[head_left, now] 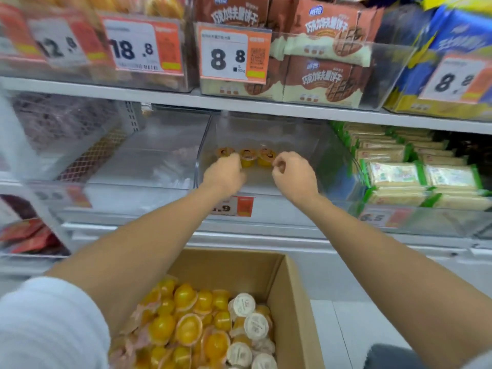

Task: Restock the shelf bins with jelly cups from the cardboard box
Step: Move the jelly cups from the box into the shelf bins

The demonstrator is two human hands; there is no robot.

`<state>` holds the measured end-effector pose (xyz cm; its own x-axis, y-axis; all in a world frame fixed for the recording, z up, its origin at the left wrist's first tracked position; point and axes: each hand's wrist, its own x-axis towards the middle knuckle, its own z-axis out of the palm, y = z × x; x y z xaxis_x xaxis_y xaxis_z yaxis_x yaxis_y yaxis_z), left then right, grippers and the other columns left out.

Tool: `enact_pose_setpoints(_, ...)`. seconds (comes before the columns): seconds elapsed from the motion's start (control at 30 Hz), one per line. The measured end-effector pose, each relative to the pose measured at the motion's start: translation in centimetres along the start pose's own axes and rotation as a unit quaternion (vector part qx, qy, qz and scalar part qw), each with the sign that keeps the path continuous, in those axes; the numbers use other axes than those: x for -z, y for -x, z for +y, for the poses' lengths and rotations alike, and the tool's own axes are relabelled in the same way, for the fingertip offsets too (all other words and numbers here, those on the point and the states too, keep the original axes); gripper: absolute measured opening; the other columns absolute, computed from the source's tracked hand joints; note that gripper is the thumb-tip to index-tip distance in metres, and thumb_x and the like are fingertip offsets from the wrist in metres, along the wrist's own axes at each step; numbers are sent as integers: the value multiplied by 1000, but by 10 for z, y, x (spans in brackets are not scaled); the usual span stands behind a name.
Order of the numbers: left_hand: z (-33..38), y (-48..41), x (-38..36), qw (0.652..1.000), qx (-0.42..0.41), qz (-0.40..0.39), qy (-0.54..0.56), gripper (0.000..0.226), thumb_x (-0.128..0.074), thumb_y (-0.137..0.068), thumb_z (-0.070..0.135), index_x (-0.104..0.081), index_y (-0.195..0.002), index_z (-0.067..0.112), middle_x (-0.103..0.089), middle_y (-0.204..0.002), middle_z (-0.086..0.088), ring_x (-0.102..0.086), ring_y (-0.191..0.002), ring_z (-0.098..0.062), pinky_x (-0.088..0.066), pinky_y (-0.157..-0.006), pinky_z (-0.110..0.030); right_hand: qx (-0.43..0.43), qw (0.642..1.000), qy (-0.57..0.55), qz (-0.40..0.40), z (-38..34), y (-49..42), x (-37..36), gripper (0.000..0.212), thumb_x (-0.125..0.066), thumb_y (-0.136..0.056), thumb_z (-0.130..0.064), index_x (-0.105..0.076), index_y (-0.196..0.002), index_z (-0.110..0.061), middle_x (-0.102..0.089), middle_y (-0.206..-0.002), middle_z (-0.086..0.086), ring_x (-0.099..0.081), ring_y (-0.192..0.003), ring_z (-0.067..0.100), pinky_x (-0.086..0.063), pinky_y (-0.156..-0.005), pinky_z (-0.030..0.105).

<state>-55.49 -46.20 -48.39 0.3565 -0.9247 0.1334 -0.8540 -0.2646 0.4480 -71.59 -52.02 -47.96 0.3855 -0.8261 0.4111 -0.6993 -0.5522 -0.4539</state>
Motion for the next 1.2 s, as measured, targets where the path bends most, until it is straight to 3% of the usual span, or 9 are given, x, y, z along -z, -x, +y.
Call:
enact_pose_setpoints(0.17,-13,102,12,992,-27,115,39,10,-52,-85,17,-44,-78,17,-59,-74,-6,-52,-70,-31,-42,-61,-36,53,998,-16,22,-38,86,-23,3,-54,-86,-17,-57,-87,-17,-57,-73,-5,-54,-67,21,-43,-60,33)
enact_pose_setpoints(0.3,-79,153,-24,999,32,-31,-19,8,-52,-83,18,-46,-78,21,-60,-85,-3,-59,-86,-30,-43,-65,-34,68,988,-28,-134,-39,148,-81,7,-54,-86,-18,-60,-89,-16,-65,-81,-1,-60,-76,21,-48,-64,34)
enact_pose_setpoints(0.5,-198,197,-94,928,197,-243,-205,47,-55,-89,25,-42,-133,14,-44,-131,-11,-46,-121,-31,-48,-90,-42,24,887,15,-461,-27,214,-193,42,-62,-80,-29,-60,-121,-21,-59,-119,9,-57,-113,29,-49,-91,36)
enact_pose_setpoints(0.7,-272,205,-128,922,243,-258,-155,100,-64,-85,46,2,-154,15,-29,-150,-13,-40,-131,-31,-40,-104,-41,46,820,71,-566,-27,271,-276,81,-68,-85,-24,-22,-150,-36,-11,-160,5,-17,-145,33,-28,-115,49)
enact_pose_setpoints(0.8,-274,197,-140,935,254,-211,-125,87,-59,-86,53,-10,-151,21,-55,-127,-10,-56,-111,-29,-49,-88,-40,35,836,67,-543,-24,285,-289,77,-59,-90,-11,-18,-150,-37,-3,-162,3,-9,-148,32,-27,-115,51)
enact_pose_setpoints(0.93,-274,190,-145,948,285,-126,-66,39,-64,-89,35,-39,-116,21,-61,-95,-7,-60,-84,-27,-53,-76,-44,-39,886,-35,-461,-25,280,-283,55,-51,-96,-20,-28,-145,-28,-39,-143,11,-39,-132,34,-37,-107,44)
enact_pose_setpoints(1.0,-272,188,-144,952,280,-98,-71,35,-67,-86,33,-40,-106,21,-62,-95,-7,-58,-86,-28,-52,-78,-46,-135,885,-113,-431,-24,268,-268,48,-47,-96,-29,-29,-141,-26,-53,-124,12,-57,-105,28,-48,-84,38)
enact_pose_setpoints(1.1,-253,187,-136,950,298,-75,49,44,-75,-75,37,-42,-101,24,-59,-100,-5,-56,-96,-27,-51,-82,-45,-323,840,-227,-372,-21,240,-243,34,-35,-97,-29,-47,-129,-23,-57,-113,6,-58,-87,22,-51,-73,34)
enact_pose_setpoints(1.2,-218,185,-122,900,333,-94,263,57,-85,-61,43,-49,-100,24,-65,-101,-4,-62,-91,-22,-54,-82,-41,-463,748,-374,-295,-19,208,-207,33,-32,-98,-24,-60,-105,-8,-62,-83,12,-51,-58,20,-39,-44,23)
